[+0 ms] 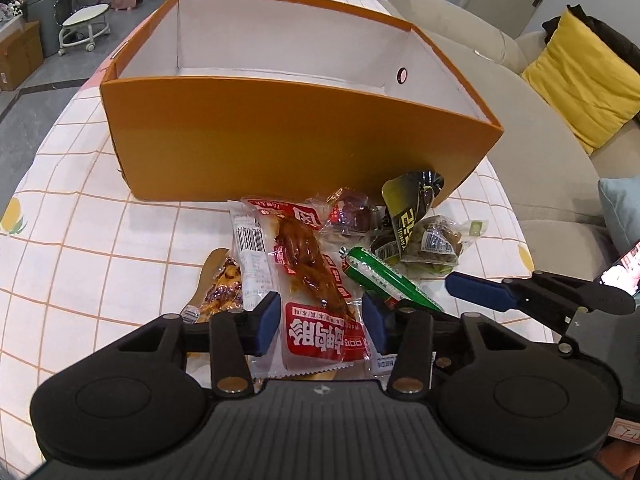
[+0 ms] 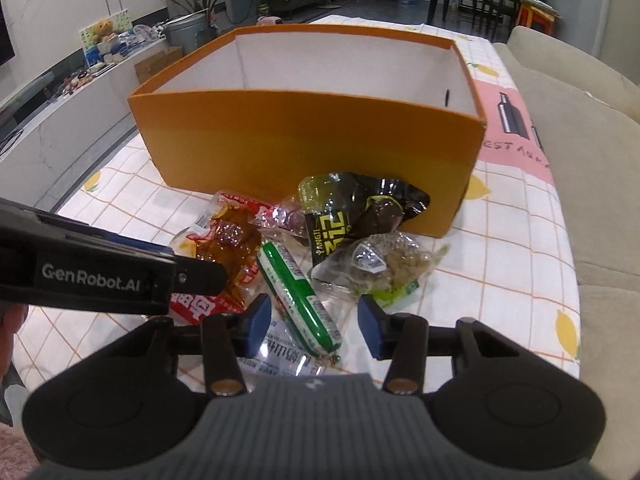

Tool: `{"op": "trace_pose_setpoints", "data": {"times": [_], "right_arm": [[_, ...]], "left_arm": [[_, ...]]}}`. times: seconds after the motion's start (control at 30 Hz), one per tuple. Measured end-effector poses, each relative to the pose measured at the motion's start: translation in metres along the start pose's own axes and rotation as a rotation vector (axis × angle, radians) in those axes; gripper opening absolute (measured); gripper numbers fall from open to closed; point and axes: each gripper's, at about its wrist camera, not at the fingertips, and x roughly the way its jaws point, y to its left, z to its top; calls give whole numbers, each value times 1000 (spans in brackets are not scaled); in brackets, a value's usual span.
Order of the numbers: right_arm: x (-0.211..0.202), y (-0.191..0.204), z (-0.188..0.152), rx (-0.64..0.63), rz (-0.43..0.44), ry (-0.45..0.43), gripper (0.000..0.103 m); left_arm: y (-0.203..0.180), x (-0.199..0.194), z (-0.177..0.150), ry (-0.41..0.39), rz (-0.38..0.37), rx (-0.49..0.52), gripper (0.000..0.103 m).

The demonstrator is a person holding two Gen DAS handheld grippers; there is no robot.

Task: Organize snacks
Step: 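Grasp the braised-meat packet with the left tool while the right tool grasps the green sausage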

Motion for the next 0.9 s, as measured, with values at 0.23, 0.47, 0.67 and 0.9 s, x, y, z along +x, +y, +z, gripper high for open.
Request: {"op": "trace_pose_setpoints", "data": {"times": [0.23, 0.47, 0.67, 0.9], "right_arm": [[11, -1, 2, -2, 38, 18, 28], [15, 1, 0, -3, 59, 21, 27], [20, 0, -1, 7, 68, 43, 25], [18, -1, 0, 20, 82, 42, 23]], "left_arm": [[-5, -5, 4, -39, -46, 22, 41], [-10, 11, 11, -7, -36, -4, 41], [-4, 22, 10, 5, -17, -53, 38], [1, 24, 11, 21, -32, -72, 32]]}}
